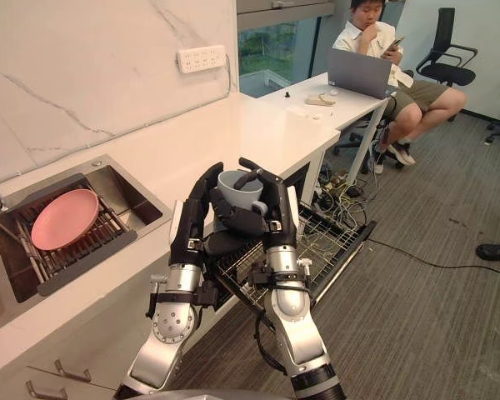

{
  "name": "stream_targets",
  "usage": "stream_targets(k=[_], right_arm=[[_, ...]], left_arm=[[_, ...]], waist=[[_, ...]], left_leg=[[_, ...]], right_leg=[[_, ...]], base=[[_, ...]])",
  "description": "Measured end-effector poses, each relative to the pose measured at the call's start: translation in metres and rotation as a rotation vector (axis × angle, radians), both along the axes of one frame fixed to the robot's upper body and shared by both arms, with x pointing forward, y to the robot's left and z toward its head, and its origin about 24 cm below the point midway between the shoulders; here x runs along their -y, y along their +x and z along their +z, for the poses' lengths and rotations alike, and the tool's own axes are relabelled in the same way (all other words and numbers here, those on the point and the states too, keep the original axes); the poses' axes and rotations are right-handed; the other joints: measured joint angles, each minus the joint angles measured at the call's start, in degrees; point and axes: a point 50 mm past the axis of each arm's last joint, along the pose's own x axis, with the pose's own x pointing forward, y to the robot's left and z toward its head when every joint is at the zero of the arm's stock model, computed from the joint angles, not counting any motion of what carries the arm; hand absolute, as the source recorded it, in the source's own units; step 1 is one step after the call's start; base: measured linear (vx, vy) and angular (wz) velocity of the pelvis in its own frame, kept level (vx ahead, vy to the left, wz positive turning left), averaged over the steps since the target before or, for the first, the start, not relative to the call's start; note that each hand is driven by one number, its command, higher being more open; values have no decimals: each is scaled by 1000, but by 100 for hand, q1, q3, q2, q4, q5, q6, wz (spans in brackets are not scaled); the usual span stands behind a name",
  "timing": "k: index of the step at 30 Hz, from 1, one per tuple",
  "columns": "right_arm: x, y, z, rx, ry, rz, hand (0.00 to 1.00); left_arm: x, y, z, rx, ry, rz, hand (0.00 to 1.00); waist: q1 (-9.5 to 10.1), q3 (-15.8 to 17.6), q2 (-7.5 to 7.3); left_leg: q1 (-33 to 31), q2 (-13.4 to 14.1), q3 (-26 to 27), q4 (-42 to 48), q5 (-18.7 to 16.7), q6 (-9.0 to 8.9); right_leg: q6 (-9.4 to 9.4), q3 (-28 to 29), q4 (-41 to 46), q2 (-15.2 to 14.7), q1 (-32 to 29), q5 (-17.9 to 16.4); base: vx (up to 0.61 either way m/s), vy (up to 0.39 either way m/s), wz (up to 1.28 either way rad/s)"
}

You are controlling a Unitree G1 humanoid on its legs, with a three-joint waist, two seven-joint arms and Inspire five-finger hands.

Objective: Walk over to the sink, pick up the cup, carry it to the dishwasher, place the cup inside the dishwasher, then close the dishwasher door

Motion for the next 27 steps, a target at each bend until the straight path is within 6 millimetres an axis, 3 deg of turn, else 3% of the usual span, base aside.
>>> stream_targets(k=[14,21,27], right_arm=[[-3,-7,-4,-32,36,-67,30],[0,-8,-3,-20,5,-90,30],[28,-5,-7,-22,-48,-229,30]], left_arm=[[8,-7,-3,0,-3,26,90],[10,-7,-5,-60,-136,-10,90],[5,-5,-8,-108,-252,-55,90]], waist=[[-14,39,33],[-11,56,58],[4,65,71]], left_leg=[[38,29,130,1,-69,-27],[35,28,128,0,-82,-25],[-60,13,25,0,-82,-19]], right_leg=[[-2,114,-82,32,5,26],[-2,110,-86,30,4,25],[0,-1,-145,15,-1,24]], base=[[5,0,-4],[0,0,0],[0,-5,9]])
